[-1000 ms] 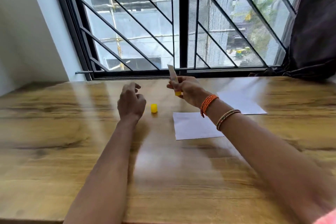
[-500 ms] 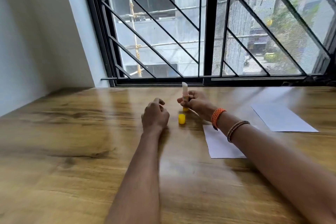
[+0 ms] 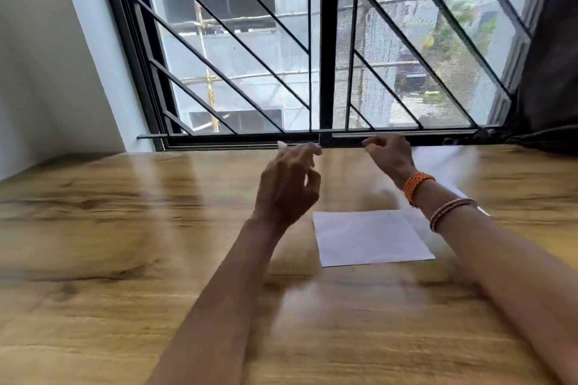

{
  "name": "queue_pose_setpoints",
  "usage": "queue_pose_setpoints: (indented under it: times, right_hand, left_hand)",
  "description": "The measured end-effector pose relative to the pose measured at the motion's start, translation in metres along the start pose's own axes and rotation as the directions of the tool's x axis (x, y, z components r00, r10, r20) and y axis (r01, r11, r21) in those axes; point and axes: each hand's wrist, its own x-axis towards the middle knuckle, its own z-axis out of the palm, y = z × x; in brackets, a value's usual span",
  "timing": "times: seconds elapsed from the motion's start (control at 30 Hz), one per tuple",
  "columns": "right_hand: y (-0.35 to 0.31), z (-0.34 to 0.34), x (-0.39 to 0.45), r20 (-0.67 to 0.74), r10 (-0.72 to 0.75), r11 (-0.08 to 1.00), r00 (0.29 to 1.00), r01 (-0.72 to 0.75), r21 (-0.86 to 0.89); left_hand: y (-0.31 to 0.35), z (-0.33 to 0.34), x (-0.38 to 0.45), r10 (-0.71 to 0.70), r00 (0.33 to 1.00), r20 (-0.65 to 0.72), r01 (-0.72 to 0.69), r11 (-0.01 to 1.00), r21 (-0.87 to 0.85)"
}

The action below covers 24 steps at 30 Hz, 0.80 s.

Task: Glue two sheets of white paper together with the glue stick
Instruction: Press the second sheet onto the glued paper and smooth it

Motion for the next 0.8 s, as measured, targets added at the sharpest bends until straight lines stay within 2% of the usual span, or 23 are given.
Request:
queue_pose_setpoints:
  times: [0.07,0.13,0.2,0.3,0.47,0.67,0.8]
  right_hand:
    - [0.023,-0.027,0.004,-0.088,0.056,0.987,0.995,-0.068,-0.147]
    - [0.046,-0.054,0.006,-0.143,0.134,0.946,0.981,-0.17,-0.276]
    - [0.068,-0.077,0.007,-0.172,0.193,0.9,0.966,-0.244,-0.361]
    - [0.093,-0.1,0.008,-0.175,0.245,0.823,0.954,-0.3,-0.482]
    - [0.1,-0.108,0.016,-0.049,0.256,0.772,0.965,-0.235,-0.591]
    - [0.098,-0.101,0.024,-0.024,0.256,0.81,0.966,-0.228,-0.54]
    - [0.098,-0.1,0.023,-0.005,0.259,0.871,0.966,-0.235,-0.431]
  left_hand:
    - [0.023,0.016,-0.002,0.076,0.974,0.211,-0.056,0.994,-0.096]
    - [0.042,0.035,-0.003,0.098,0.91,0.403,-0.031,0.985,-0.17]
    - [0.054,0.051,-0.001,0.108,0.863,0.493,-0.01,0.98,-0.198]
    - [0.069,0.07,0.01,0.114,0.861,0.495,0.009,0.971,-0.239]
    - [0.075,0.093,0.029,0.073,0.86,0.506,0.027,0.982,-0.186]
    - [0.068,0.108,0.04,-0.006,0.856,0.517,0.1,0.983,-0.154]
    - [0.065,0.115,0.041,-0.016,0.864,0.504,0.099,0.985,-0.138]
